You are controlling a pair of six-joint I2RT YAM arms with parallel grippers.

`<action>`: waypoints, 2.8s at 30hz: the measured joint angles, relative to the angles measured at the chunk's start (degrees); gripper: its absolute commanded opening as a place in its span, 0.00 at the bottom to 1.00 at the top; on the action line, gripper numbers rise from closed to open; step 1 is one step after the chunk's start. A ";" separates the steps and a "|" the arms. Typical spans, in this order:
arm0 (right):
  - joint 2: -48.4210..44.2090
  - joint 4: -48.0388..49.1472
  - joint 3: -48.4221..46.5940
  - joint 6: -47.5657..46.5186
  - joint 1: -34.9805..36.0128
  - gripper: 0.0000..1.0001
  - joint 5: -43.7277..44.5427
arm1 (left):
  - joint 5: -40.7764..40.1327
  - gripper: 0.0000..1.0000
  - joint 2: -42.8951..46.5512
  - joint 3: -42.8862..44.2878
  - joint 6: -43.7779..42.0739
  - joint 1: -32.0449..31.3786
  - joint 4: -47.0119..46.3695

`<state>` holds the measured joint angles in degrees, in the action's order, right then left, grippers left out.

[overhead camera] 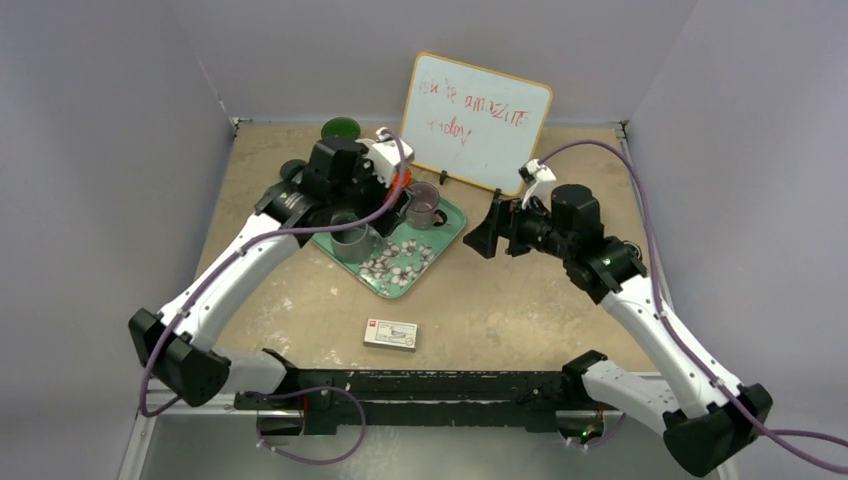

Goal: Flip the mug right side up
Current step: Place the cup on the tray, then move the cup to the center of the board.

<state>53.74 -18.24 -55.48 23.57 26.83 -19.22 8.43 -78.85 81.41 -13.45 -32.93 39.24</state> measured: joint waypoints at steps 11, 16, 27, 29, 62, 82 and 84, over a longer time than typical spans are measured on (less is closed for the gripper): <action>13.86 -9.86 -1.99 7.89 -0.37 0.99 23.76 | 1.18 1.00 18.25 -15.76 28.00 2.23 -11.37; 15.78 -14.25 -3.56 10.82 -1.20 0.99 33.44 | 0.48 1.00 21.31 -17.57 28.41 2.40 -9.97; 14.88 -23.87 -3.69 22.03 -12.61 0.85 49.79 | -2.16 0.99 28.22 -23.69 26.29 2.54 -3.30; 14.86 -25.07 -3.06 22.69 -15.28 0.80 51.34 | -2.84 0.99 28.37 -24.24 26.36 2.54 -2.69; 21.81 -18.73 1.40 27.02 -35.60 0.99 53.90 | -4.48 0.97 29.20 -25.77 27.82 2.54 2.32; 33.35 -14.38 -4.07 22.43 -38.86 0.82 53.48 | -5.88 0.97 25.27 -25.92 27.26 2.54 3.10; 33.59 -14.36 -4.04 21.97 -38.86 0.76 52.59 | -6.14 0.97 25.27 -25.92 27.15 2.54 3.26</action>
<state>87.33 -32.60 -59.53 45.54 -12.03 33.36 2.28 -53.58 55.48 13.69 -30.39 42.50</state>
